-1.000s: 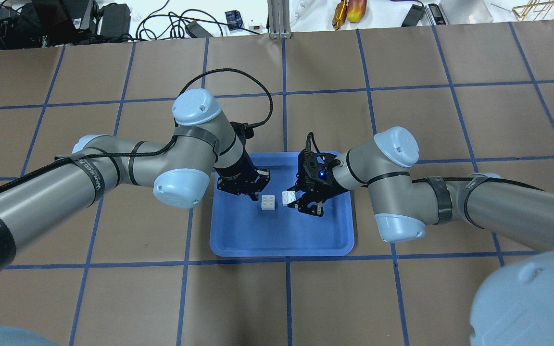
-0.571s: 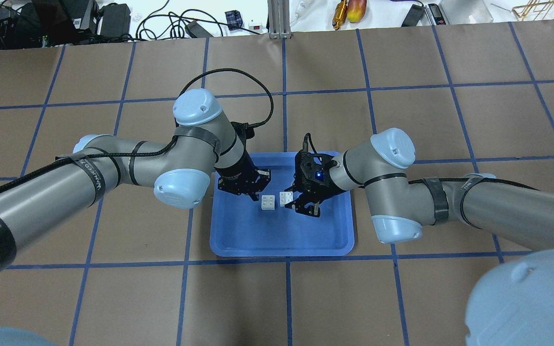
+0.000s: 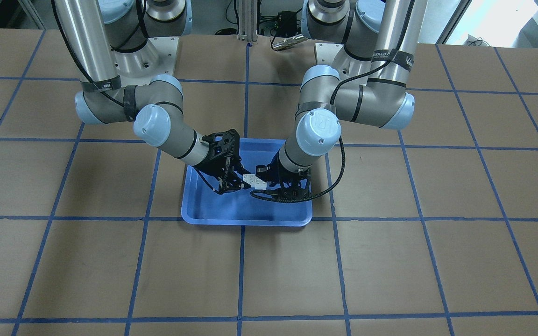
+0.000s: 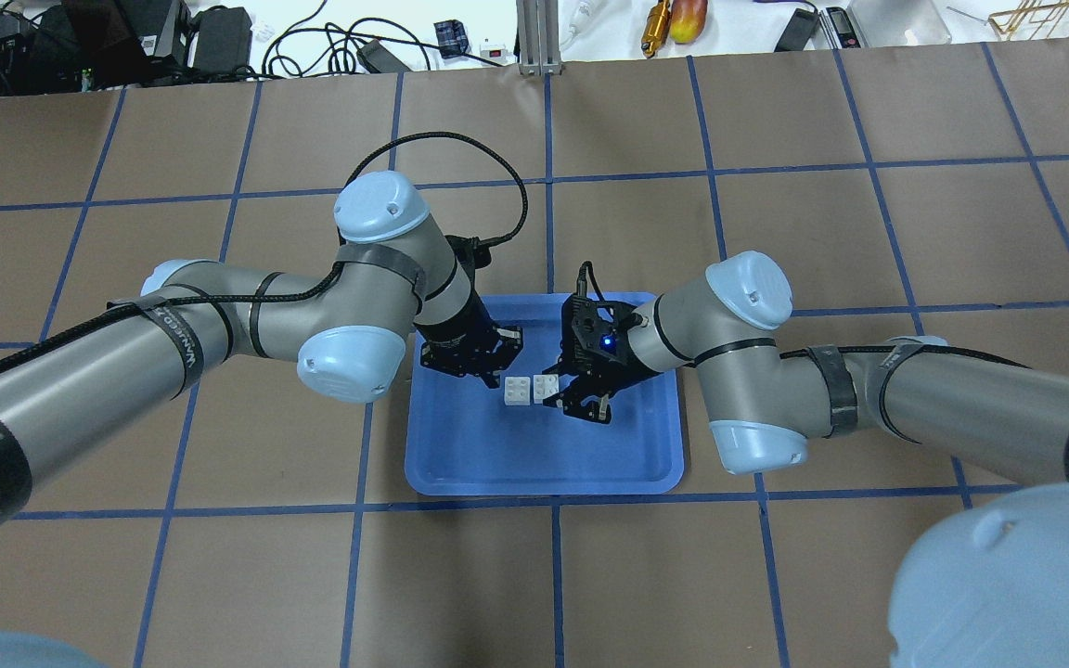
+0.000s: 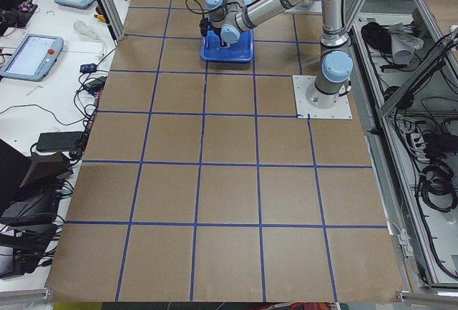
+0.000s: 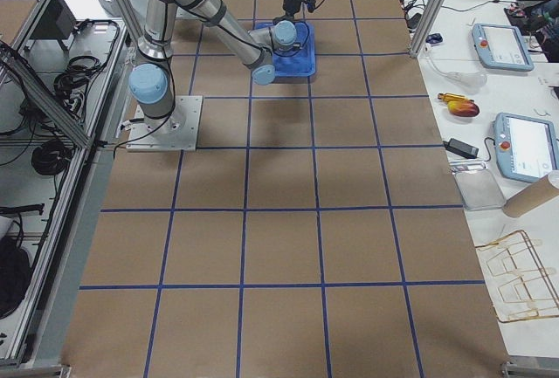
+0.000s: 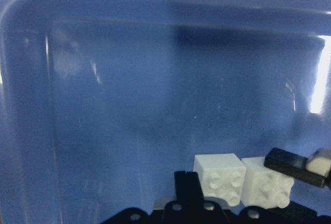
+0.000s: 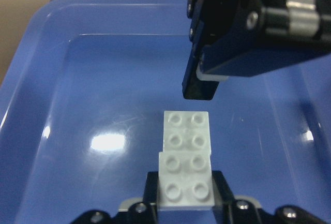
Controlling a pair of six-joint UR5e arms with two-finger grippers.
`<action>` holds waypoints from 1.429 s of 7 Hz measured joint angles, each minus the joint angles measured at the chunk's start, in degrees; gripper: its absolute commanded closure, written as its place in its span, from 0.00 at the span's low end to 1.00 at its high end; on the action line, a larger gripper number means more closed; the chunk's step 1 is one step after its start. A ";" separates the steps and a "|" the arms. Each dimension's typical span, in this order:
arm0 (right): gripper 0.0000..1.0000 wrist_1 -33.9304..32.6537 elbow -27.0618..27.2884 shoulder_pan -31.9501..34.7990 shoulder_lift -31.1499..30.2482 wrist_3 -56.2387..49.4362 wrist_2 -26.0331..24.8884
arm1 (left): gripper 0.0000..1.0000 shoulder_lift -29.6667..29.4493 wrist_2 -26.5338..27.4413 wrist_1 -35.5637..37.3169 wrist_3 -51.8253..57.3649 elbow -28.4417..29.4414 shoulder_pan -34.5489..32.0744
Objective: Assemble white blocks and place on blue tray
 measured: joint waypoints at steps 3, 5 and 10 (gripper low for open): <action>0.98 -0.08 0.07 0.09 0.20 0.18 -0.01 | 0.99 0.00 0.00 0.06 -0.03 0.01 -0.03; 0.96 -0.08 0.08 0.09 0.25 0.20 -0.01 | 0.99 0.00 0.02 0.09 -0.02 0.02 -0.03; 0.00 -0.90 0.09 0.10 1.22 2.28 -0.16 | 0.99 -0.08 0.15 0.09 -0.03 0.02 -0.03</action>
